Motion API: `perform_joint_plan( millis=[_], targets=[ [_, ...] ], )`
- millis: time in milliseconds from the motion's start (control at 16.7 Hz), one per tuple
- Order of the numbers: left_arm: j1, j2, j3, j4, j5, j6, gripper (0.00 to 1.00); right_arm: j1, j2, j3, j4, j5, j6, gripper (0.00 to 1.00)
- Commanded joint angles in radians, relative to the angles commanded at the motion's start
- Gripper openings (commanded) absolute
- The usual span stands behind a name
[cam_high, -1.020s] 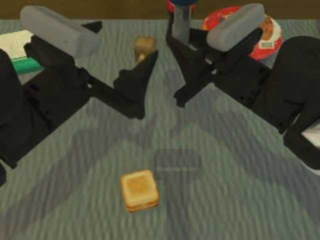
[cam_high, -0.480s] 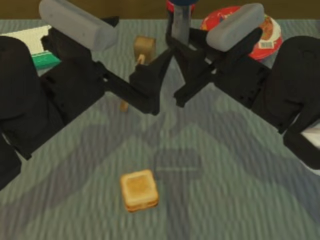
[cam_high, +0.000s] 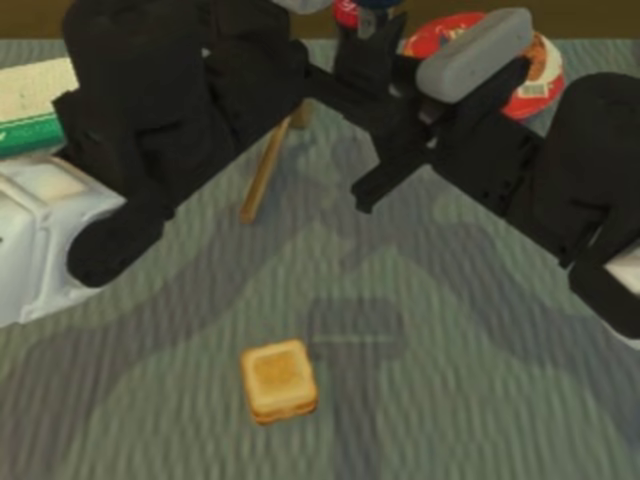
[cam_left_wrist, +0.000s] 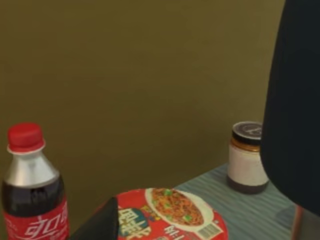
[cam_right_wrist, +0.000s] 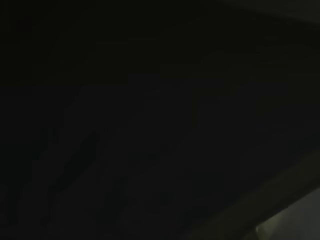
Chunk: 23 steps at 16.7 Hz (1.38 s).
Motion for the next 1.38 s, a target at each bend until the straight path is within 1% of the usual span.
perform_joint_plan(
  millis=[180, 420, 1200, 1260, 1380],
  targets=[
    [-0.004, 0.058, 0.046, 0.017, -0.003, 0.0, 1.0, 0.0, 0.0, 0.0, 0.0, 0.0, 0.0, 0.0],
    [-0.004, 0.059, 0.047, 0.017, -0.003, 0.0, 1.0, 0.0, 0.0, 0.0, 0.0, 0.0, 0.0, 0.0],
    [-0.004, 0.059, 0.047, 0.017, -0.003, 0.0, 0.02, 0.0, 0.0, 0.0, 0.0, 0.0, 0.0, 0.0],
    [-0.004, 0.059, 0.047, 0.017, -0.003, 0.0, 0.0, 0.0, 0.0, 0.0, 0.0, 0.0, 0.0, 0.0],
    [-0.004, 0.059, 0.047, 0.017, -0.003, 0.0, 0.0, 0.0, 0.0, 0.0, 0.0, 0.0, 0.0, 0.0]
  ],
)
